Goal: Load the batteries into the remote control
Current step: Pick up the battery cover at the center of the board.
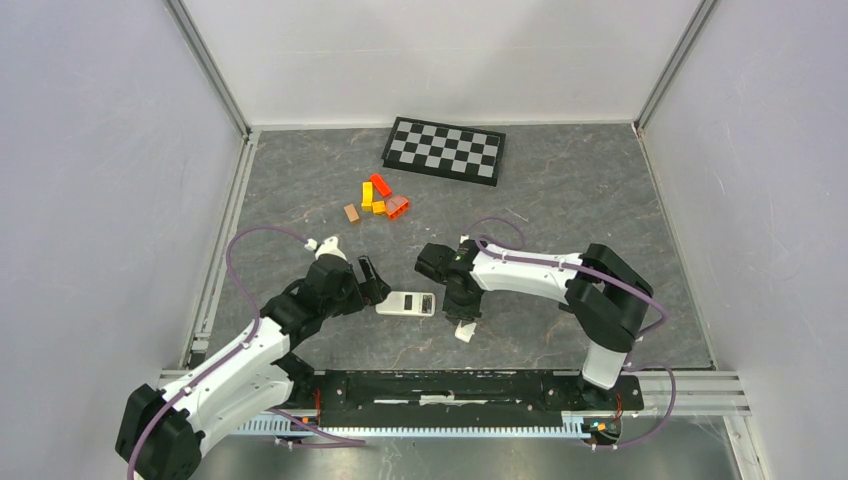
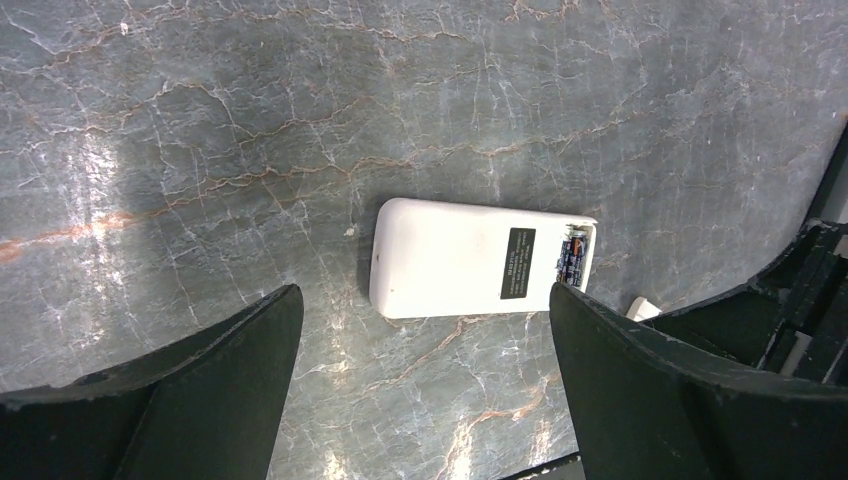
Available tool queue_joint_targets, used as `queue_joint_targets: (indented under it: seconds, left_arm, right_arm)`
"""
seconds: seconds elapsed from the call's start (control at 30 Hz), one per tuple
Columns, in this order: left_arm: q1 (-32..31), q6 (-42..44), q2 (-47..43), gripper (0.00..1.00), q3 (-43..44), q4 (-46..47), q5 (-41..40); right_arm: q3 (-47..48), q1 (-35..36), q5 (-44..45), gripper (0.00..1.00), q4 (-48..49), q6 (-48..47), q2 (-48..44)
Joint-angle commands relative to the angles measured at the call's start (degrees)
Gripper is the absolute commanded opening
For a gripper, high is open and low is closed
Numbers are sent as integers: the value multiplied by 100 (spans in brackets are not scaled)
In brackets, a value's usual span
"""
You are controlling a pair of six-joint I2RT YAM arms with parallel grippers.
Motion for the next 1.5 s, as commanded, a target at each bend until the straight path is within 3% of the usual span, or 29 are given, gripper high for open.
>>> queue_joint_targets:
  seconds: [0.0, 0.43, 0.5, 0.6, 0.87, 1.13, 1.3, 1.47]
  left_arm:
    - [-21, 254, -15, 98, 80, 234, -144]
    - [-17, 245, -69, 99, 115, 235, -167]
    - [-19, 244, -97, 99, 115, 225, -171]
    - [-15, 245, -142, 99, 115, 193, -188]
    - [-14, 258, -261, 100, 131, 205, -120]
    - [-14, 245, -359, 100, 44, 478, 200]
    - [-14, 185, -553, 100, 125, 581, 403]
    - [-10, 104, -591, 100, 372, 926, 1342]
  right_arm:
    - [70, -68, -55, 22, -96, 122, 133]
    - [-86, -215, -241, 21, 92, 84, 370]
    - [-110, -215, -280, 17, 125, 88, 413]
    - [-89, -212, -324, 0, 148, 87, 467]
    - [72, -214, -43, 0, 155, 12, 188]
    - [-152, -252, 407, 0, 614, -75, -809]
    - [-777, -415, 466, 0, 1671, -478, -1788]
    - [-1359, -647, 707, 0, 2842, -1468, -3070]
